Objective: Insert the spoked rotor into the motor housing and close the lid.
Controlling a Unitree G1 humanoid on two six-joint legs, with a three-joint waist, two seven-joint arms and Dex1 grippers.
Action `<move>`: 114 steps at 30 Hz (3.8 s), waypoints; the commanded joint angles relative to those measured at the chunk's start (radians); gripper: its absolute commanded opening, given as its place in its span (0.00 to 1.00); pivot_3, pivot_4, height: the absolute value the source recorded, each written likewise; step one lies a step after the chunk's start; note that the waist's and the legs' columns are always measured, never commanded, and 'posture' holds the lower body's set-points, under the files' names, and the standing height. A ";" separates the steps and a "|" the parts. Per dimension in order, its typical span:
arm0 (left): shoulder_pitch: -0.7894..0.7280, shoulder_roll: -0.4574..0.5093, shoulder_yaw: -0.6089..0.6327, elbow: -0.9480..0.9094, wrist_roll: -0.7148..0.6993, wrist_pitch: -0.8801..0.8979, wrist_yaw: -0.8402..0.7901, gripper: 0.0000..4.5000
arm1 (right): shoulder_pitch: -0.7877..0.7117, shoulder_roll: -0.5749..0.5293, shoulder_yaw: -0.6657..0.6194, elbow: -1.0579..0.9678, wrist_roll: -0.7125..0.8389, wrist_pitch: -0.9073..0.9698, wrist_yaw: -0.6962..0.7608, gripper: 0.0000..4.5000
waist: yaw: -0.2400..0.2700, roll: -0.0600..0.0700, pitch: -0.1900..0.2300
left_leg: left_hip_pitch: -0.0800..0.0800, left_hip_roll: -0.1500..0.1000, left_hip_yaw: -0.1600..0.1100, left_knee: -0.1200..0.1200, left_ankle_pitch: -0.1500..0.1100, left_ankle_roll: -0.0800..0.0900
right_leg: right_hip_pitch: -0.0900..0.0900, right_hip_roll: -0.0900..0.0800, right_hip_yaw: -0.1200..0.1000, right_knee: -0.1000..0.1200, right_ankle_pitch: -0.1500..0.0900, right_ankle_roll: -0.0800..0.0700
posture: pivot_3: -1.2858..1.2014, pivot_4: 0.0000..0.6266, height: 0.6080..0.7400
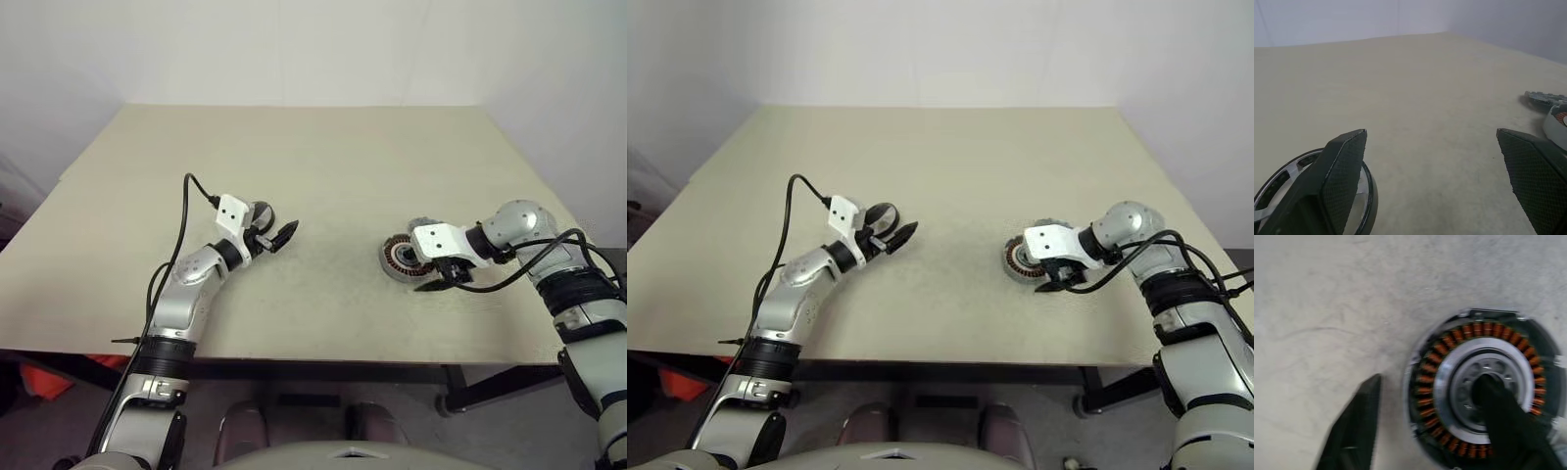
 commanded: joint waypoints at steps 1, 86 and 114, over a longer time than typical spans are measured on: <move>-0.010 0.008 0.003 -0.046 0.000 -0.008 0.000 1.00 | -0.005 0.003 0.011 0.020 -0.024 -0.007 -0.003 0.50 | 0.000 -0.002 -0.001 | 0.000 0.000 0.000 0.000 0.000 0.000 | 0.000 0.000 -0.001 0.000 0.000 0.000 | 0.52 0.00 1.00; -0.060 -0.012 -0.015 0.033 0.002 -0.015 -0.052 1.00 | 0.425 0.141 -0.708 -0.467 0.308 0.704 -0.807 0.99 | -0.002 0.000 0.000 | -0.001 0.001 -0.008 -0.007 0.010 -0.015 | -0.001 -0.001 -0.013 0.006 -0.001 -0.005 | 0.52 0.00 1.00; -0.068 0.002 -0.017 0.042 0.016 -0.017 -0.058 1.00 | 0.537 0.162 -0.680 -0.254 0.324 0.641 -0.906 0.47 | 0.000 0.004 -0.001 | 0.006 -0.002 -0.013 -0.017 0.015 -0.016 | 0.013 -0.007 -0.022 -0.005 -0.001 -0.005 | 0.52 0.00 1.00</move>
